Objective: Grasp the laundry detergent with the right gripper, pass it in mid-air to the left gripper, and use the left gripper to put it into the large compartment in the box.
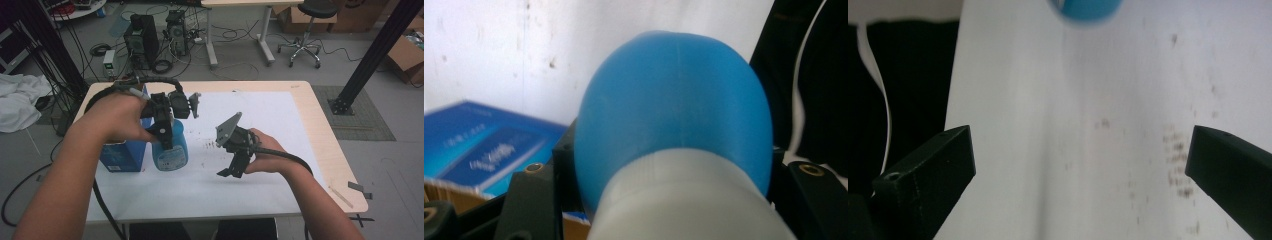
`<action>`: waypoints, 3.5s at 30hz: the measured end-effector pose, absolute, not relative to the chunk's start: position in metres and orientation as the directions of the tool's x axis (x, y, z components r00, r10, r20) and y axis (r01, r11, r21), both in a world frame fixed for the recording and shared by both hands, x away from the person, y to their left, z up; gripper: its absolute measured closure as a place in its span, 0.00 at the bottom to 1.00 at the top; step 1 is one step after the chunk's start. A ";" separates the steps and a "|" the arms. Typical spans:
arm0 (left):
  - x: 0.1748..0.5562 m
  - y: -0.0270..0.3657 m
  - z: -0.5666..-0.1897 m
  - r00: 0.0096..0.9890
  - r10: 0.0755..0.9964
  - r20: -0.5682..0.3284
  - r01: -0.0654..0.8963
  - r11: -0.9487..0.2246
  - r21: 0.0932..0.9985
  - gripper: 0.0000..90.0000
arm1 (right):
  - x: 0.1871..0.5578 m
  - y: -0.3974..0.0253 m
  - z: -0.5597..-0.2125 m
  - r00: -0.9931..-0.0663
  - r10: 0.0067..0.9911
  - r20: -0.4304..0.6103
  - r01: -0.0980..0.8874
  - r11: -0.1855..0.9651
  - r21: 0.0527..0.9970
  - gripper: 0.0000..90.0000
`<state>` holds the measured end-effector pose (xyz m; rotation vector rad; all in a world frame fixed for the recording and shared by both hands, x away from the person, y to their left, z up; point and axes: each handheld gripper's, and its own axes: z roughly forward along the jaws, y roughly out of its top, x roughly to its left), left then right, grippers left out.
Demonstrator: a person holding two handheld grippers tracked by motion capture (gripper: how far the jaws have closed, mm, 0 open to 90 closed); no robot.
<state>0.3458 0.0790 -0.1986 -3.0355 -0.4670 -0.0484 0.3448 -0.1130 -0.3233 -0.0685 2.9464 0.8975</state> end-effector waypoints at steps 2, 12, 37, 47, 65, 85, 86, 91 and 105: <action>0.351 0.087 -0.186 0.933 0.356 0.039 0.358 -0.933 -0.047 0.43 | 0.347 -0.116 -0.324 -0.997 -0.029 -0.071 -0.061 0.864 0.499 0.00; 0.376 0.124 -0.144 0.742 0.670 0.035 0.671 -0.742 -0.006 0.43 | 0.357 -0.133 -0.325 -0.999 -0.027 -0.045 -0.041 0.942 0.334 0.00; 0.390 0.195 -0.075 0.219 0.973 0.066 0.973 -0.223 0.053 0.43 | 0.353 -0.138 -0.315 -0.995 -0.093 -0.043 -0.101 0.970 0.223 0.00; 0.404 0.225 -0.085 0.112 0.993 0.030 0.992 -0.113 0.048 0.43 | 0.354 -0.138 -0.316 -0.995 -0.095 -0.040 -0.101 0.973 0.207 0.00; 0.420 0.246 -0.145 0.063 0.998 0.026 0.998 -0.063 0.011 0.43 | 0.357 -0.140 -0.319 -0.996 -0.084 -0.038 -0.090 0.974 0.208 0.00; 0.433 0.245 -0.218 0.060 0.998 0.028 0.998 -0.060 -0.030 0.43 | 0.358 -0.138 -0.326 -0.996 -0.087 -0.029 -0.092 0.973 0.211 0.00; 0.433 0.245 -0.222 0.057 0.998 0.026 0.998 -0.056 -0.030 0.43 | 0.358 -0.138 -0.327 -0.996 -0.088 -0.029 -0.092 0.973 0.212 0.00; 0.435 0.247 -0.240 0.059 0.998 0.027 0.997 -0.058 -0.044 0.43 | 0.358 -0.138 -0.329 -0.996 -0.091 -0.024 -0.094 0.974 0.208 0.00; 0.438 0.245 -0.281 0.061 0.998 0.028 0.995 -0.059 -0.079 0.43 | 0.358 -0.140 -0.334 -0.996 -0.083 -0.018 -0.085 0.973 0.213 0.00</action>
